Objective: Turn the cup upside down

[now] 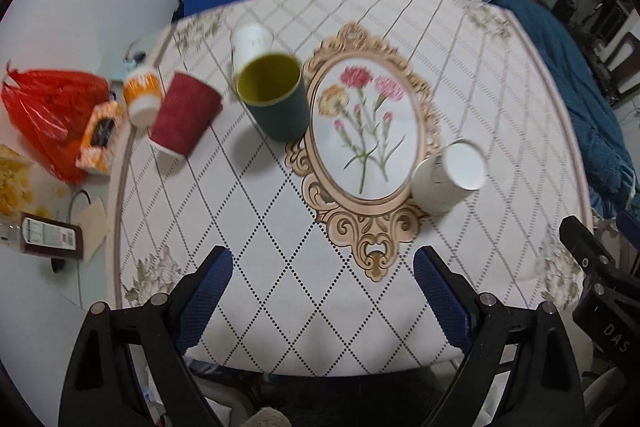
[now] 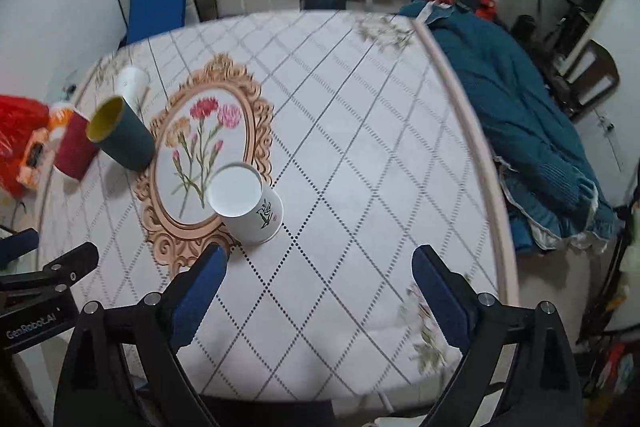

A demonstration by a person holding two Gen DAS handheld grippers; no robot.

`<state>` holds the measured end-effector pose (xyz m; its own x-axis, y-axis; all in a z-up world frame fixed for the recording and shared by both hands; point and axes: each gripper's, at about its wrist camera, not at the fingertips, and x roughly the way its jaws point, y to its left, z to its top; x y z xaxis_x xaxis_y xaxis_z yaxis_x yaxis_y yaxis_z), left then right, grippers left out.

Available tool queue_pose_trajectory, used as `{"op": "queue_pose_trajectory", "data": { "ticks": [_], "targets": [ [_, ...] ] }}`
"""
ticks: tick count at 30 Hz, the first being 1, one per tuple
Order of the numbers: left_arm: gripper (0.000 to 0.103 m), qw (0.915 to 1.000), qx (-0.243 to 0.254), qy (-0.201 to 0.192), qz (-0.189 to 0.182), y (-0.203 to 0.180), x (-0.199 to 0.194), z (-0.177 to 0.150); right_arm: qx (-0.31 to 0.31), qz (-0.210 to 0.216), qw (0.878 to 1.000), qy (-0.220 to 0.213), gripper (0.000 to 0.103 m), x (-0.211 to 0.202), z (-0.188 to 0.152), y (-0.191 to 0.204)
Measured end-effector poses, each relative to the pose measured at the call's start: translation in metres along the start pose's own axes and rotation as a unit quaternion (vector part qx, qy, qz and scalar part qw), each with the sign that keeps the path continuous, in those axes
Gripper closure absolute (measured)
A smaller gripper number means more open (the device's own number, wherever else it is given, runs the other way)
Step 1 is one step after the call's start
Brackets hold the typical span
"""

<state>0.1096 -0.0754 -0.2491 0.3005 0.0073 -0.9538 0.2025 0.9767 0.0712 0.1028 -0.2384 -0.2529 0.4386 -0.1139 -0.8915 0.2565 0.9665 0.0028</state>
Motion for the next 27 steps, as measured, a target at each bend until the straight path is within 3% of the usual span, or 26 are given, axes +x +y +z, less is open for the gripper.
{"op": "queue_pose_trajectory", "data": {
  "ticks": [5, 16, 27],
  "targets": [
    [0.010, 0.9994, -0.002, -0.033, 0.004, 0.000, -0.043, -0.012, 0.003, -0.010, 1.000, -0.029, 0.006, -0.050, -0.013, -0.014],
    [0.010, 0.9951, -0.021, -0.097, -0.003, -0.006, -0.150, -0.045, 0.006, 0.029, 0.997, -0.066, 0.006, -0.158, -0.039, -0.036],
    [0.010, 0.9910, -0.034, -0.129, -0.011, -0.011, -0.228, -0.075, 0.002, 0.028, 0.993, -0.112, 0.006, -0.274, -0.061, -0.058]
  ]
}}
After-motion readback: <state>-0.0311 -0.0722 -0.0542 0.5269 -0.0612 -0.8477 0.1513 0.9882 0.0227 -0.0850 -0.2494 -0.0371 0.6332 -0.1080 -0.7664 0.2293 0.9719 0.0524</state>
